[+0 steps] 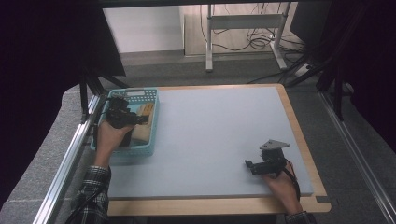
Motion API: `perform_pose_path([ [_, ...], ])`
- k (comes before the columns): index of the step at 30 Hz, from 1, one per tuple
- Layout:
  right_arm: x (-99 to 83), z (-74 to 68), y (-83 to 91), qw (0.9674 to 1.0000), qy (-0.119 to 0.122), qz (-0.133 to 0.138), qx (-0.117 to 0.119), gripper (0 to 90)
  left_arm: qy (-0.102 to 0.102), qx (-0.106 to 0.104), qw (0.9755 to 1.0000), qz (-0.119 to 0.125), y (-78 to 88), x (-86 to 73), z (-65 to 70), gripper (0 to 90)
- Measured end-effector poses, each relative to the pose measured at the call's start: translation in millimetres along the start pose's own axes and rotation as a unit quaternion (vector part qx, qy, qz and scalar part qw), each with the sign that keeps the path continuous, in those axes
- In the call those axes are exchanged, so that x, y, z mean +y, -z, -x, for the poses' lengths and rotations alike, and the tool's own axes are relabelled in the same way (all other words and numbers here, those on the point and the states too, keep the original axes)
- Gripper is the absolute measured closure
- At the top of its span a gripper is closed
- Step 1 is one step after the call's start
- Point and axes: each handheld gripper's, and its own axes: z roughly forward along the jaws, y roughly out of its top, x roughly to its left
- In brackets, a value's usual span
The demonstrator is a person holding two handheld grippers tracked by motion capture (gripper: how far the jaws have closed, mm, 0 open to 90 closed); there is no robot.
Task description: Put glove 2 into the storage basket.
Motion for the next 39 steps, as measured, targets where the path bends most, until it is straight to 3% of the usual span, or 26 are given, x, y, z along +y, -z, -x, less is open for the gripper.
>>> perform_pose_path([
  [18,0.0,0.0,0.0,1.0000,0.000,0.000,0.000,6.7,-0.054,-0.013,0.9983,0.013,-3.5,2.6,41.4,2.2],
  [29,0.0,0.0,0.0,1.0000,0.000,0.000,0.000,6.8,-0.072,-0.026,0.9966,0.028,-4.8,0.2,62.6,1.5],
  [39,0.0,0.0,0.0,1.0000,0.001,0.000,0.000,6.7,-0.089,-0.042,0.9947,0.030,-16.6,-8.4,82.8,1.2],
])
